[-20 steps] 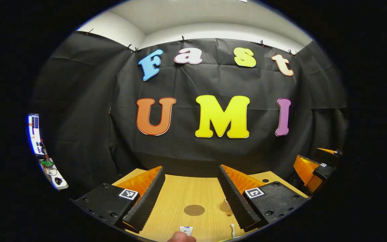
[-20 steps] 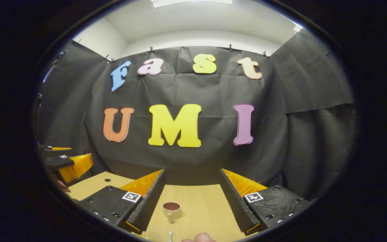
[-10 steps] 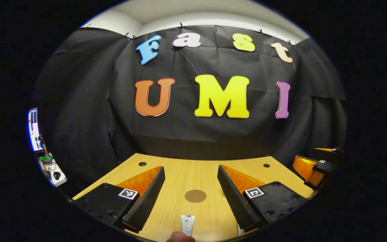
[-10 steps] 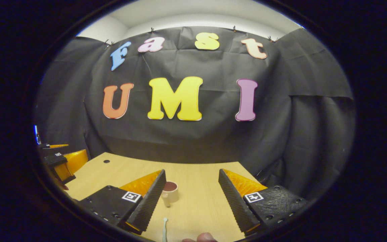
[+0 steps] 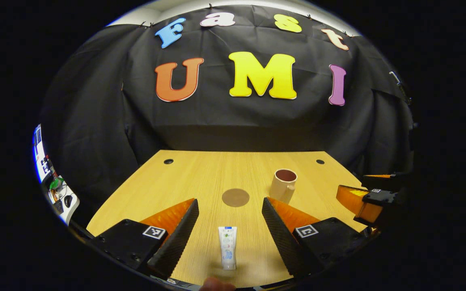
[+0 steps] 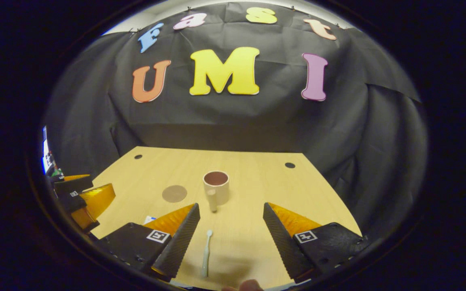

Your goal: Put the toothbrush and toothpaste on the desktop into the cup, then pick up the cup and place it on the coaster on the desktop.

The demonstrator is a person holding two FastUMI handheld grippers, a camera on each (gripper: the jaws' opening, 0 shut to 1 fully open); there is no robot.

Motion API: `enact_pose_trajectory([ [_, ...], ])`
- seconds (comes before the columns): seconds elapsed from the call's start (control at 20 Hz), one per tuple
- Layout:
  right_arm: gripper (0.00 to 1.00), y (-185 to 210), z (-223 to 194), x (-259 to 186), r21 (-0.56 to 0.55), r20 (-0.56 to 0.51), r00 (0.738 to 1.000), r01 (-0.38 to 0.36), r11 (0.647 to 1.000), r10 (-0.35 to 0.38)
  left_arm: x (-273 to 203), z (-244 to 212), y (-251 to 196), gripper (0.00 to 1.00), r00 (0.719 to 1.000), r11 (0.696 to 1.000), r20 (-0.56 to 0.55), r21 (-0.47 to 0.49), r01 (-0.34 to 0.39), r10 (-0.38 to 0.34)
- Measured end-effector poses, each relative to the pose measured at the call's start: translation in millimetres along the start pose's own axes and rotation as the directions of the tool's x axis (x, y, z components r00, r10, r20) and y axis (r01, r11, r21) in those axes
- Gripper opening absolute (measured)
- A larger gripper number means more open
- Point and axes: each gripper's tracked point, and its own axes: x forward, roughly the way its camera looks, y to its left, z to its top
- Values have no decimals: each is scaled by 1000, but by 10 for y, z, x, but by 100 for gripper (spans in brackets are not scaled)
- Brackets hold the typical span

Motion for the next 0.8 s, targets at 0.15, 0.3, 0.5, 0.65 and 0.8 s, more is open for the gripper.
enact_pose_trajectory([
  [0.15,96,65,-214,100,-6,-69,998,-12,1000,11,-10,-243,5,100,997,1000,-74,1,1,-1],
  [0.3,96,124,-460,202,-16,-138,990,-18,1000,16,-11,-435,4,100,992,1000,-124,-6,9,-10],
  [0.5,96,226,-838,371,-28,-240,970,-43,999,35,0,-680,1,100,983,1000,-181,14,16,-13],
  [0.65,96,246,-1204,491,32,-365,930,-37,999,46,8,-756,-15,100,980,1000,-199,18,20,-16],
  [0.8,96,261,-1353,605,48,-418,908,-17,999,35,3,-801,-5,100,978,1000,-209,13,21,-18],
])
